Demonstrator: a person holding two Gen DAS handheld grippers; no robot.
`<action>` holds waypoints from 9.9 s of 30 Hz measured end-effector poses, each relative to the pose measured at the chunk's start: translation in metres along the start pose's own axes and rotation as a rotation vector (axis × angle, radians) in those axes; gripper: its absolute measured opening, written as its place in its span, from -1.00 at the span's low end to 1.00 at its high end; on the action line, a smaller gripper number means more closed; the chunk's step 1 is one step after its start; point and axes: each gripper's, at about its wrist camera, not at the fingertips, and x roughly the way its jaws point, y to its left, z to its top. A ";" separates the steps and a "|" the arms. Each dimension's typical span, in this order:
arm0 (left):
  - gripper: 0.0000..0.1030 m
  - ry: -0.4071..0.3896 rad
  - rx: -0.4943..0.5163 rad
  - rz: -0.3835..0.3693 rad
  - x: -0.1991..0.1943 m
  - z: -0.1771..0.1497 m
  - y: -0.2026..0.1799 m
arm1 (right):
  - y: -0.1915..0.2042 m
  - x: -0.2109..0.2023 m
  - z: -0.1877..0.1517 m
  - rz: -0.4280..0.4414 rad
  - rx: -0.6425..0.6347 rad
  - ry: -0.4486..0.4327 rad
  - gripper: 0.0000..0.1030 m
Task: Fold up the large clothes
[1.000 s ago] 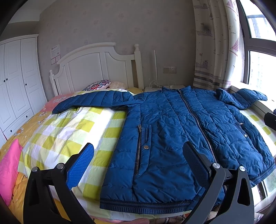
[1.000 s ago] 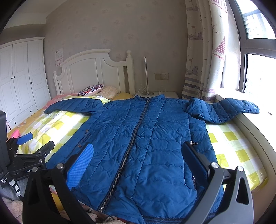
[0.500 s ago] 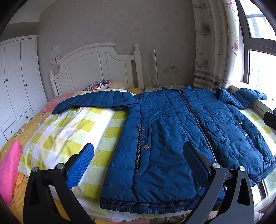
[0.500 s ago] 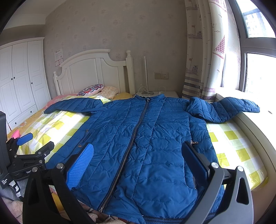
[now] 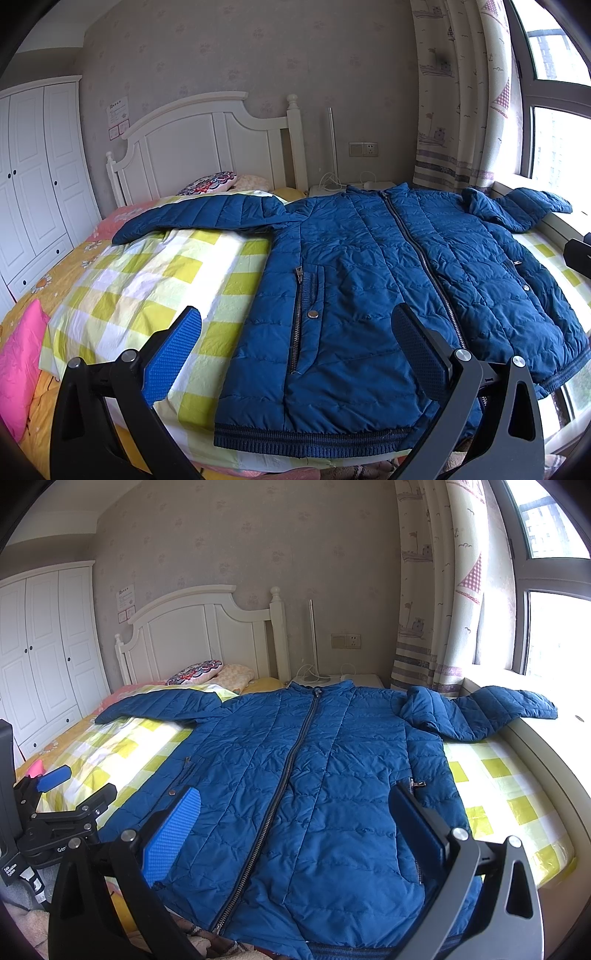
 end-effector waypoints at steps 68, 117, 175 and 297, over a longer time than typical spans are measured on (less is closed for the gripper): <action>0.91 0.418 0.017 -0.202 0.288 0.054 -0.050 | -0.081 0.401 0.077 0.099 -0.147 0.461 -0.25; 0.91 0.412 -0.137 -0.366 0.285 0.057 -0.020 | -0.183 0.318 0.109 0.001 0.121 0.274 0.25; 0.91 0.391 0.041 -0.072 0.390 0.118 -0.089 | -0.223 0.343 0.070 -0.045 0.162 0.370 0.39; 0.82 0.415 -0.235 -0.098 0.360 0.090 0.003 | -0.067 0.342 0.081 0.038 -0.213 0.240 0.79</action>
